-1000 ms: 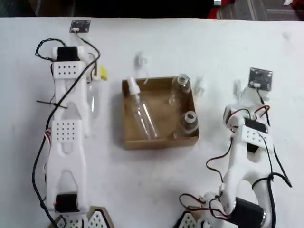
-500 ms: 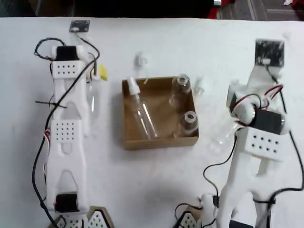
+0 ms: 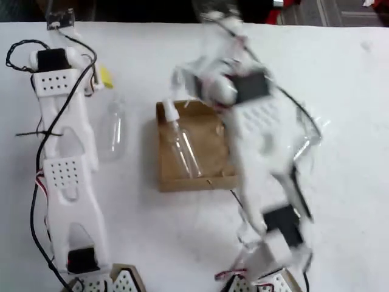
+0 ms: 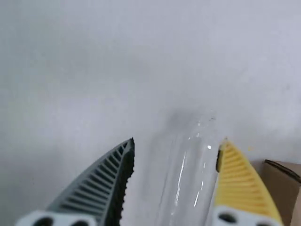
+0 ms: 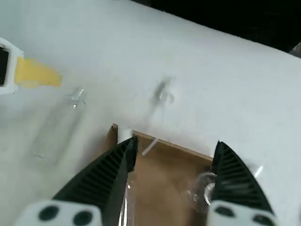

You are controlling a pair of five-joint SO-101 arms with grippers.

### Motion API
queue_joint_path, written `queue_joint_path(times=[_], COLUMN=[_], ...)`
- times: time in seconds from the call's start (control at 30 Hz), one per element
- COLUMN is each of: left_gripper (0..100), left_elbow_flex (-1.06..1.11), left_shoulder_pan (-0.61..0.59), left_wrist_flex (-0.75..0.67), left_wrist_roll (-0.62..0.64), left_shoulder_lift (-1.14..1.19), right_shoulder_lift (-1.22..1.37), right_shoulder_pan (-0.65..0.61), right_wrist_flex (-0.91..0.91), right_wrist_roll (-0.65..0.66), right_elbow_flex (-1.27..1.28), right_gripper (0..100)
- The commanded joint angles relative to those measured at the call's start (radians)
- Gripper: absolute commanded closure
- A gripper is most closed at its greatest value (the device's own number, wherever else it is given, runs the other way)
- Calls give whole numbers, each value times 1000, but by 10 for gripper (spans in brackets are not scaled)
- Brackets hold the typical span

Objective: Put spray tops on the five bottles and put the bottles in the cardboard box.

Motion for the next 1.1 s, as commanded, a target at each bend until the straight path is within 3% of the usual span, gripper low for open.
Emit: queue_joint_path(times=[0.0, 0.2, 0.4, 0.6, 0.87, 1.07], left_gripper=[733, 735, 736, 736, 736, 736], left_elbow_flex=[38, 81, 83, 83, 83, 83], left_shoulder_pan=[-16, -18, -15, -15, -13, -13], left_wrist_flex=[8, -14, -14, -11, -14, -15], left_wrist_roll=[55, 86, 86, 86, 86, 86], left_shoulder_lift=[-58, -58, -58, -58, -58, -56], right_shoulder_lift=[392, 806, 1040, 1136, 1155, 1130], right_shoulder_pan=[-41, -16, -15, 4, 2, -10], right_wrist_flex=[-27, -22, 56, 117, 105, 62], right_wrist_roll=[-31, -32, -32, -32, -25, -23], right_elbow_flex=[-377, -747, -967, -1030, -1039, -1039], right_gripper=[789, 790, 790, 810, 984, 981])
